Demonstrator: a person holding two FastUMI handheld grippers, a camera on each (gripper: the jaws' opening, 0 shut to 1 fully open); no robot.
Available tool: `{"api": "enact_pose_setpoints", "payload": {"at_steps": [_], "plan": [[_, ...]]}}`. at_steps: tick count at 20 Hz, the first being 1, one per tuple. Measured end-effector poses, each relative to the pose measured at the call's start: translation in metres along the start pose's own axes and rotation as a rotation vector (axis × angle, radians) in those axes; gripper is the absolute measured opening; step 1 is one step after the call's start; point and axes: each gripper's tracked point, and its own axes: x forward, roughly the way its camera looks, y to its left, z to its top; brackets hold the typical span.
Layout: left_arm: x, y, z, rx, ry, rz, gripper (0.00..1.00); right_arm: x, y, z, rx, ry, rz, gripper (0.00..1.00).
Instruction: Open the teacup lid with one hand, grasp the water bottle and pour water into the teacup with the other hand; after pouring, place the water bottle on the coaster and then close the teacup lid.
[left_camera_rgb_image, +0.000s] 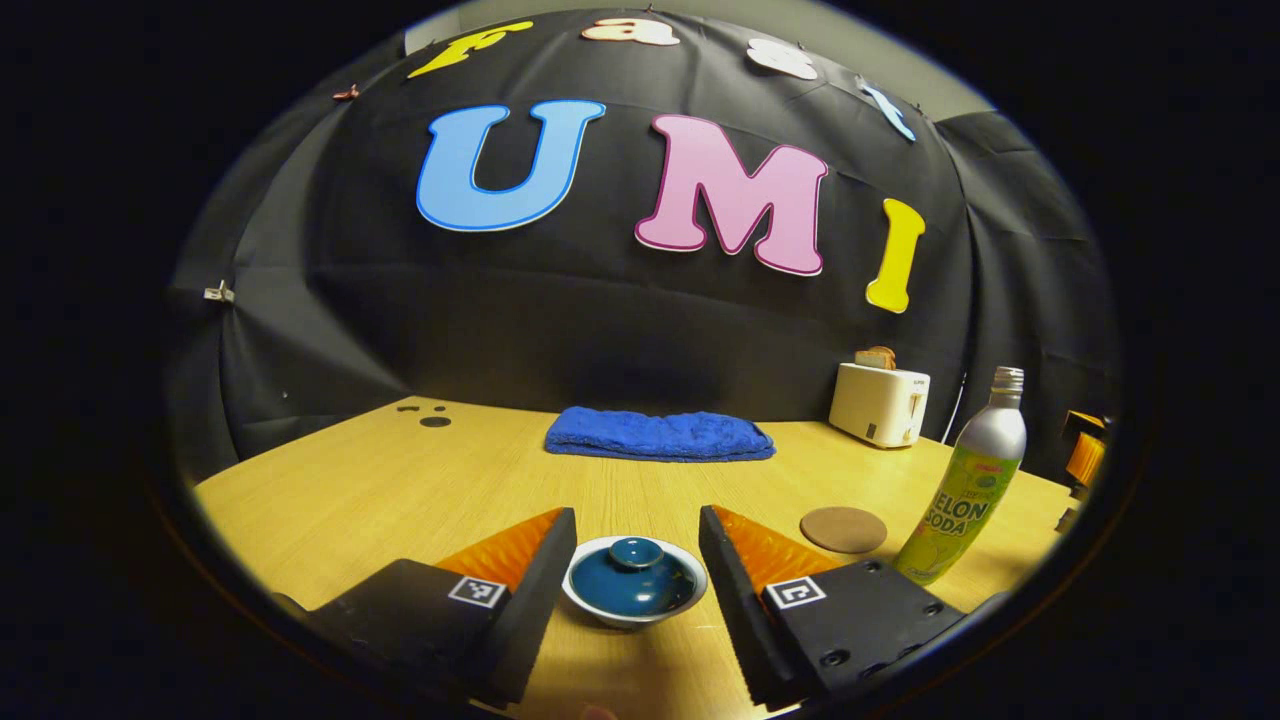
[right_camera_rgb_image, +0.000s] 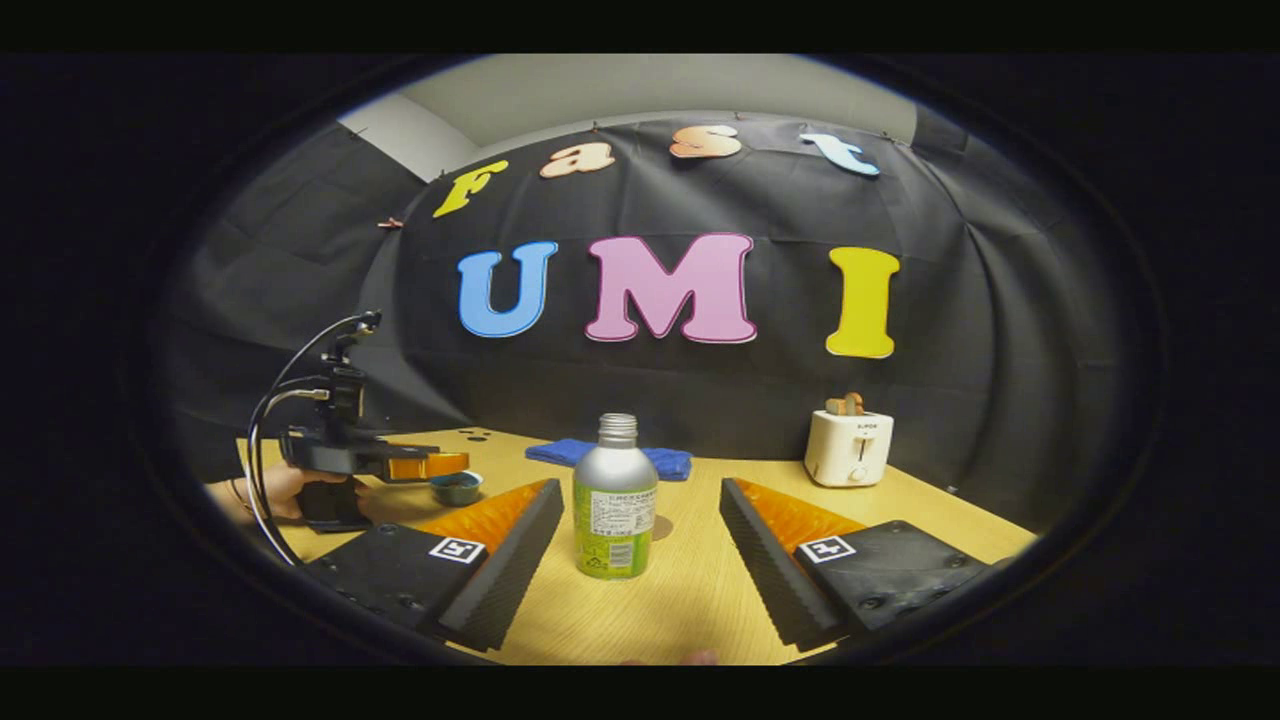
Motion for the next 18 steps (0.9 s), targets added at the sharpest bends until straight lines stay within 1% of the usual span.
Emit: {"api": "enact_pose_setpoints", "payload": {"at_steps": [4,6,9,10,11,12,13,14,18], "plan": [[0.006,-0.003,-0.006,0.042,0.027,-0.003,0.68,0.002,-0.002,-0.003,0.011,0.003,0.000,0.98],[0.012,-0.006,-0.008,0.058,0.043,-0.008,0.66,0.003,-0.002,-0.005,0.013,0.006,0.001,0.98],[0.017,-0.007,-0.014,0.070,0.079,-0.004,0.58,0.003,-0.003,-0.005,0.019,0.007,-0.001,0.98],[0.018,-0.006,-0.015,0.070,0.091,0.003,0.53,0.003,-0.003,-0.005,0.021,0.005,-0.002,0.98],[0.020,-0.005,-0.017,0.071,0.101,0.010,0.53,0.002,-0.004,-0.004,0.022,0.004,-0.003,0.98],[0.022,-0.004,-0.018,0.073,0.109,0.015,0.43,0.002,-0.004,-0.003,0.022,0.003,-0.002,0.98],[0.022,-0.003,-0.019,0.074,0.116,0.019,0.43,0.003,-0.004,-0.003,0.021,0.002,-0.003,0.98],[0.024,-0.004,-0.017,0.071,0.114,0.014,0.37,0.002,-0.004,-0.003,0.019,0.001,-0.003,0.98],[0.024,-0.003,-0.016,0.059,0.106,0.010,0.33,0.003,-0.005,-0.005,0.026,0.006,-0.005,0.98]]}}
